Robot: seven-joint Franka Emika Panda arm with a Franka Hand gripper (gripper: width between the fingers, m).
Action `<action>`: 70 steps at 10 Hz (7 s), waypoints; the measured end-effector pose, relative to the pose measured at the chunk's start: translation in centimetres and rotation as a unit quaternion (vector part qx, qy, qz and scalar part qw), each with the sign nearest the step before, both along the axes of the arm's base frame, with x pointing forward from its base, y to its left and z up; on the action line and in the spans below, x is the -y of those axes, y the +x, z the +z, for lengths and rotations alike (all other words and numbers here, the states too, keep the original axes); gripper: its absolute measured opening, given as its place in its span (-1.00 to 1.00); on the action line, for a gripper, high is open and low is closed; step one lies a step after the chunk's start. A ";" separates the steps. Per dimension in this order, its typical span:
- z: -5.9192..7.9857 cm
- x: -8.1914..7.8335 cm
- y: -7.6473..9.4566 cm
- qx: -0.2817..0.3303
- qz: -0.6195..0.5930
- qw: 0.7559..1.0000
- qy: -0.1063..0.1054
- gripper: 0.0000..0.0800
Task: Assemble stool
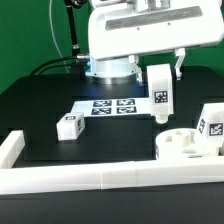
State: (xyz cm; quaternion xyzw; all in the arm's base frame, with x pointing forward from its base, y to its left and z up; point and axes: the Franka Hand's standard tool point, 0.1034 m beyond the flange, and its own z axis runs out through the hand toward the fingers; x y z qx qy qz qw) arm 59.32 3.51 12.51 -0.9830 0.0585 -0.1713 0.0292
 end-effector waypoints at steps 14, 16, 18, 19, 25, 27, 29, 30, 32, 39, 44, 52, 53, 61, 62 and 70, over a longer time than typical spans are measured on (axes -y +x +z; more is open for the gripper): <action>-1.3 -1.4 2.4 0.049 0.068 0.996 -0.042 -0.16; -2.0 -1.1 2.3 0.049 0.073 0.995 -0.048 -0.16; -2.7 -1.5 2.4 0.049 0.075 0.995 -0.049 -0.16; -2.9 -1.6 2.4 0.048 0.076 0.995 -0.050 -0.16; -3.7 -2.3 2.2 0.066 0.076 0.993 -0.055 -0.16; -3.8 -2.3 2.3 0.090 0.075 0.991 -0.063 -0.16; -3.8 -2.3 2.3 0.090 0.075 0.991 -0.062 -0.15; -3.8 -2.3 2.3 0.090 0.075 0.991 -0.062 0.37; -3.7 -2.1 2.3 0.089 0.076 0.991 -0.063 0.58; 0.3 -1.0 3.7 0.057 0.069 0.995 -0.041 0.62; -0.5 -1.4 1.4 -0.086 -0.008 0.996 0.020 0.62; 0.4 -1.2 2.0 -0.185 -0.094 0.977 0.049 0.62; 0.1 -1.7 1.8 -0.187 -0.146 0.970 0.057 0.62; -2.5 -1.4 2.2 -0.179 -0.237 0.953 0.064 0.62; -3.1 -1.6 2.3 -0.176 -0.236 0.954 0.063 0.62; -3.7 -1.9 2.1 -0.180 -0.245 0.951 0.063 -0.16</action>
Offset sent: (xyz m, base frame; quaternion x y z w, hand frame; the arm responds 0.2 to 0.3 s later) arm 0.0209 0.0152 0.0074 -0.0577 0.0095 -0.0538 0.9968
